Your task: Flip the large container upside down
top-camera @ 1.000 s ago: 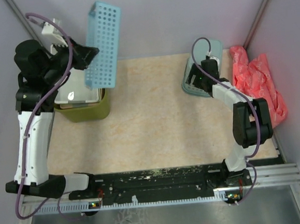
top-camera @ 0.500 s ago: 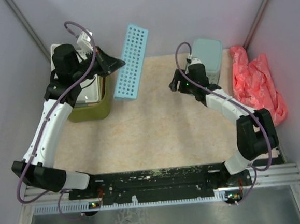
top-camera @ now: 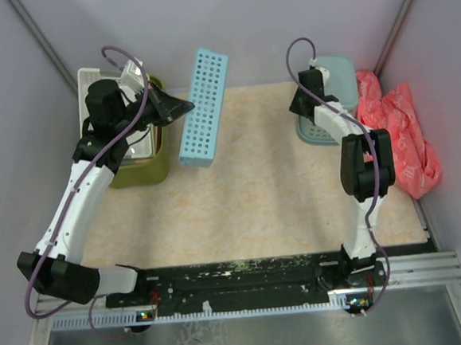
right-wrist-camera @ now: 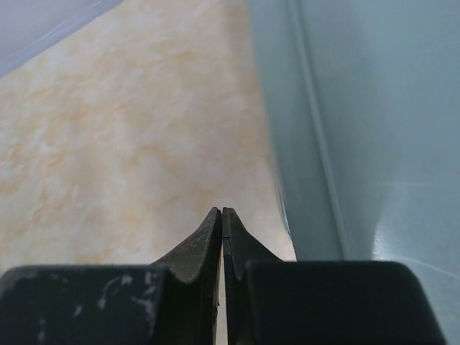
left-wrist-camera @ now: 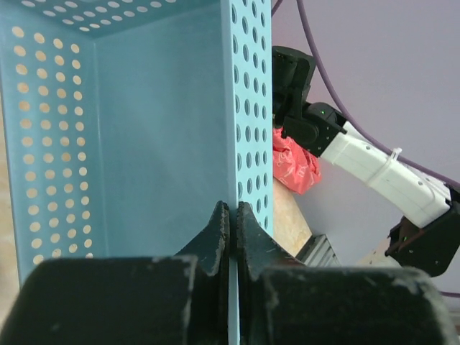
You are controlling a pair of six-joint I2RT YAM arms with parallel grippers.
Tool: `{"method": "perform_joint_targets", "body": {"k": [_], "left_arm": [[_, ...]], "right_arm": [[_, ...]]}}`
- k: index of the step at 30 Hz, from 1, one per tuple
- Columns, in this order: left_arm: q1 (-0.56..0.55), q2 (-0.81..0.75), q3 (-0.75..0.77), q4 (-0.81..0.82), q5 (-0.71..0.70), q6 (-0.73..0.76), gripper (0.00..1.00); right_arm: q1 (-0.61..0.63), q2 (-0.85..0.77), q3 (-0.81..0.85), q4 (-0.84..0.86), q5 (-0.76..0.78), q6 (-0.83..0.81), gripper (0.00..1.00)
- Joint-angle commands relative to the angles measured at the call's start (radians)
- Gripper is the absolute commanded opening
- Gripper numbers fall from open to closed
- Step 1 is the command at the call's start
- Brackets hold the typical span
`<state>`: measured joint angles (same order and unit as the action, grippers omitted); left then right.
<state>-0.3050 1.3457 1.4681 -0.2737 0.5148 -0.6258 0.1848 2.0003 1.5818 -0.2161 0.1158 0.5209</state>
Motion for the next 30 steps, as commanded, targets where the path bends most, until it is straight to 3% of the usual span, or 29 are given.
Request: {"method": "perform_joint_targets", "body": {"k": [1, 6, 9, 10, 13, 15, 19, 26, 30], "left_arm": [[-0.002, -0.016, -0.050, 0.131, 0.061, -0.040, 0.00], [-0.034, 0.064, -0.085, 0.269, 0.168, -0.137, 0.00], [-0.071, 0.090, -0.134, 0.364, 0.242, -0.220, 0.00], [-0.096, 0.093, -0.174, 0.403, 0.259, -0.255, 0.00], [-0.164, 0.115, -0.239, 0.491, 0.256, -0.317, 0.00], [-0.189, 0.147, -0.274, 0.622, 0.268, -0.397, 0.00], [-0.192, 0.229, -0.298, 0.839, 0.285, -0.536, 0.00], [-0.154, 0.501, -0.295, 1.286, 0.304, -0.914, 0.00], [-0.150, 0.621, -0.242, 1.377, 0.307, -1.012, 0.00]], "right_arm": [[-0.030, -0.109, -0.013, -0.057, 0.130, -0.010, 0.05], [-0.031, -0.274, -0.081, -0.058, -0.083, -0.045, 0.16], [-0.033, -0.463, -0.165, -0.136, -0.200, -0.090, 0.22], [-0.034, -0.543, -0.212, -0.159, -0.220, -0.107, 0.29], [-0.033, -0.824, -0.405, -0.213, -0.135, -0.137, 0.74], [-0.034, -0.959, -0.488, -0.272, -0.046, -0.141, 0.89], [-0.038, -1.109, -0.513, -0.364, 0.025, -0.169, 0.91], [-0.038, -1.152, -0.437, -0.490, 0.037, -0.184, 0.92], [-0.038, -1.182, -0.465, -0.477, -0.009, -0.141, 0.92]]}}
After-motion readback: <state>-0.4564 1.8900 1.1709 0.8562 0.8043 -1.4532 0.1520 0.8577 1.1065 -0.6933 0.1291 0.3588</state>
